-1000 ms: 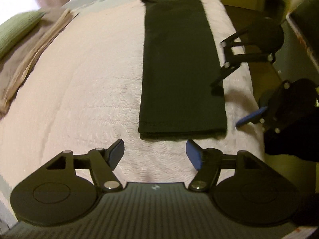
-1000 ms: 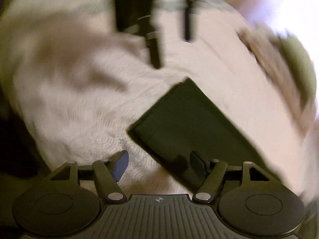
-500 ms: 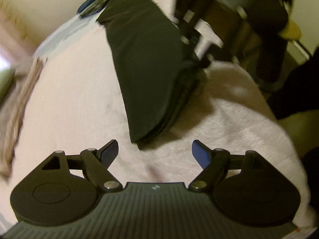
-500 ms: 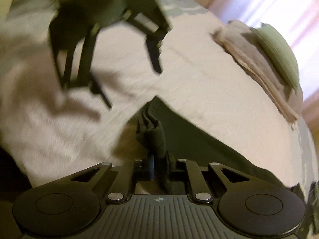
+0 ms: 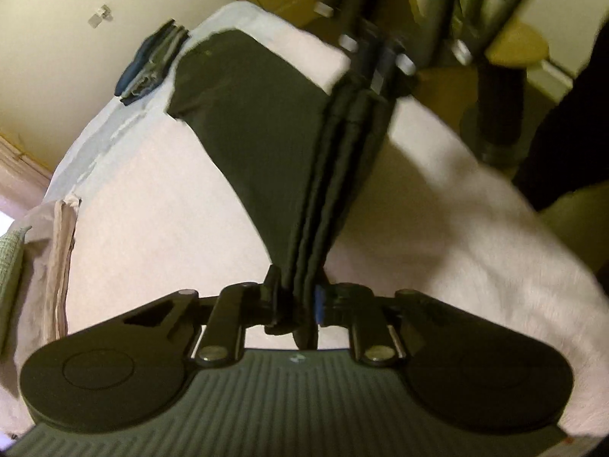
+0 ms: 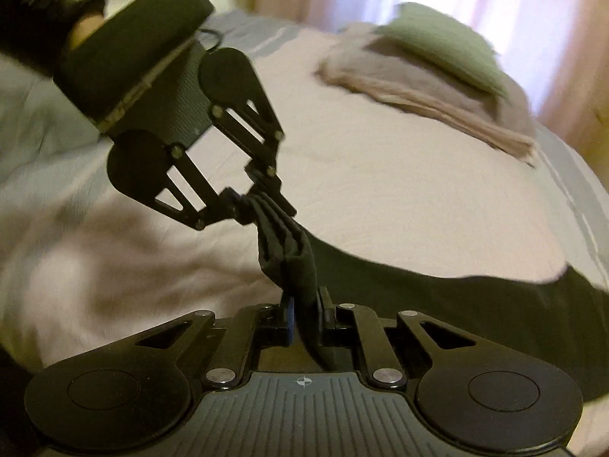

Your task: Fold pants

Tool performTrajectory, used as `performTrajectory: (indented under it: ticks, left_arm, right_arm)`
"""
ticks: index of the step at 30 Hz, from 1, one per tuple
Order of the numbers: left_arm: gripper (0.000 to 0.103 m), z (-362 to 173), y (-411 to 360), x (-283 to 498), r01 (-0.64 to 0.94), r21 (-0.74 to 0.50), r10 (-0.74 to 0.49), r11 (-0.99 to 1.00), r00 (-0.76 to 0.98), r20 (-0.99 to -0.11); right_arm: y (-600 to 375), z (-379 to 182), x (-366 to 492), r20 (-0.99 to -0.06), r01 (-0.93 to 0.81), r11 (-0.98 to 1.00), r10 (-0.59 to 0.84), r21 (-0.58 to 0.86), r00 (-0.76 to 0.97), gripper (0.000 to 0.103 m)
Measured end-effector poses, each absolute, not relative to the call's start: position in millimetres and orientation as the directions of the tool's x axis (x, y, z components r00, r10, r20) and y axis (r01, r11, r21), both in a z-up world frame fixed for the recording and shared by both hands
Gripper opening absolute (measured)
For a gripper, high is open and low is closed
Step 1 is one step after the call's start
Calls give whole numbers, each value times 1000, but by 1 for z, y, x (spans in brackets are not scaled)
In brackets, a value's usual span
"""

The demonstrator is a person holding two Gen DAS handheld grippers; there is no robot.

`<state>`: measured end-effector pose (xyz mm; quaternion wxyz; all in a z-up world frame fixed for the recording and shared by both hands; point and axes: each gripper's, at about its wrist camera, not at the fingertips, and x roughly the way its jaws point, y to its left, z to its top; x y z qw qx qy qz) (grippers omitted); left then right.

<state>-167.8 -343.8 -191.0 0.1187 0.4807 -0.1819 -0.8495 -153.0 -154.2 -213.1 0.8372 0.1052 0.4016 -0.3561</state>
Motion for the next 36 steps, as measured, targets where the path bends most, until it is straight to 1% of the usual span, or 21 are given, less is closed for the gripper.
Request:
performTrajectory:
  ticks: [3,7,9,12,14,16,20,21,26,31,32,34,35,36]
  left_arm:
    - [14,-148,-374,-188,12,390,-334,-921,-540,-773]
    - [14,-102,-417,-238,-36,383,-295,-923,-573,-765]
    - [14,-85,-441,-275,-55,368,-271,-928,-579,-769]
    - [14,-77,-476,-336,-75,330,-230,-941,-573,-786]
    - [14,-86,-499,-383,-103,311,-204,-945,-558,-804]
    - [14,-104,-524,-431,-112,260,-164,-959,-527,-834]
    - [15,-165,-560,-515,-164,171,-83,-972,-438,-895]
    - [16,-185,-569,-534,-174,142,-61,-974,-407,-912]
    - [17,-253,-595,-576,-189,37,22,-981,-304,-952]
    - [17,-275,-612,-593,-185,-5,62,-983,-301,-952]
    - [19,-276,-611,-593,-187,-6,63,-982,-298,-952]
    - [31,-278,-617,-594,-157,-7,54,-988,-297,-953]
    - [36,-277,-623,-591,-114,14,21,-993,-304,-953]
    - [36,-275,-628,-595,-78,35,-8,-996,-315,-949]
  right_arm:
    - [-174,-179,-181,-708,774,633,-558,-26,432,7]
    - [-208,-143,-231,-651,864,499,-633,70,419,7]
    - [-228,-131,-265,-623,895,426,-667,133,410,7]
    - [-261,-126,-324,-594,919,319,-702,230,392,7]
    - [-280,-133,-364,-585,917,254,-709,308,393,7]
    - [-305,-147,-409,-591,904,172,-706,390,389,7]
    - [-348,-199,-482,-628,841,-4,-667,541,400,7]
    - [-358,-215,-496,-640,818,-50,-650,574,409,7]
    - [-375,-271,-538,-671,733,-198,-601,651,434,7]
    - [-371,-286,-558,-671,692,-262,-611,672,420,7]
    - [-371,-287,-559,-672,690,-268,-611,672,417,7]
    - [-370,-291,-557,-685,696,-280,-602,662,409,7]
    - [-371,-296,-558,-696,697,-293,-593,654,405,7]
    - [-369,-299,-559,-702,694,-305,-590,652,400,7]
